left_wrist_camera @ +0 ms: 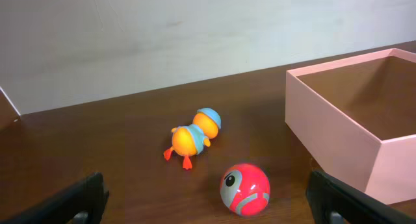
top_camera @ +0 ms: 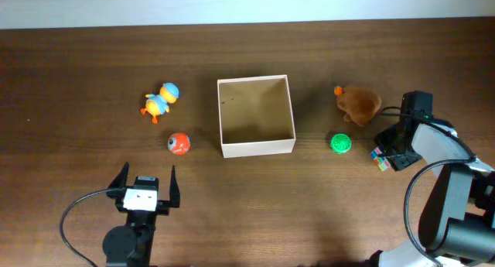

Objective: Pack container
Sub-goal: 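Lower the right gripper and grasp the Rubik's cube, then lift the cube and carry it left over the box, then lower the cube into the box and open the right gripper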

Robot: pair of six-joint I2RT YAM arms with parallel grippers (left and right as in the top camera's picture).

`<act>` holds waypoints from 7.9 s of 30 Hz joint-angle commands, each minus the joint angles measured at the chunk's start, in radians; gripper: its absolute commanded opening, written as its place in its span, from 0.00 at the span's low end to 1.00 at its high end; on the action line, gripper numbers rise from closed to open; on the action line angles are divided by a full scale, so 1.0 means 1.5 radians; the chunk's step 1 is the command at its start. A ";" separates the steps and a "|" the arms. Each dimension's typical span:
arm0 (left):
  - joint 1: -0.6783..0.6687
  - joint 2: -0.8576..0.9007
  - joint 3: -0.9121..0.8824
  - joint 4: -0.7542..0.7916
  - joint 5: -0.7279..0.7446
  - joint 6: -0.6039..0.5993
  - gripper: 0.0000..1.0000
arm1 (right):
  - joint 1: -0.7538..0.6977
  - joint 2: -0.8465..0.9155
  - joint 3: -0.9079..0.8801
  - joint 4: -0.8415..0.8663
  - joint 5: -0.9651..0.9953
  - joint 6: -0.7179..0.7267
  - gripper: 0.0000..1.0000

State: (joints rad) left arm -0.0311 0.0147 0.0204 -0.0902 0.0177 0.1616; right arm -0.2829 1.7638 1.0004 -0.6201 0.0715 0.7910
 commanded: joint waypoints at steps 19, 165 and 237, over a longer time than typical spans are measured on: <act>-0.002 -0.006 -0.004 -0.001 -0.007 0.008 0.99 | 0.017 -0.087 0.241 -0.184 -0.406 -0.460 0.34; -0.002 -0.006 -0.004 -0.001 -0.007 0.008 0.99 | 0.524 0.239 0.322 0.285 0.072 -0.313 0.06; -0.002 -0.006 -0.004 -0.001 -0.007 0.008 0.99 | 0.495 0.246 0.322 0.271 0.025 -0.367 0.19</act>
State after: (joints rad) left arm -0.0311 0.0147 0.0204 -0.0902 0.0177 0.1616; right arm 0.4641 2.1147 1.4662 -0.2161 0.1314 0.2497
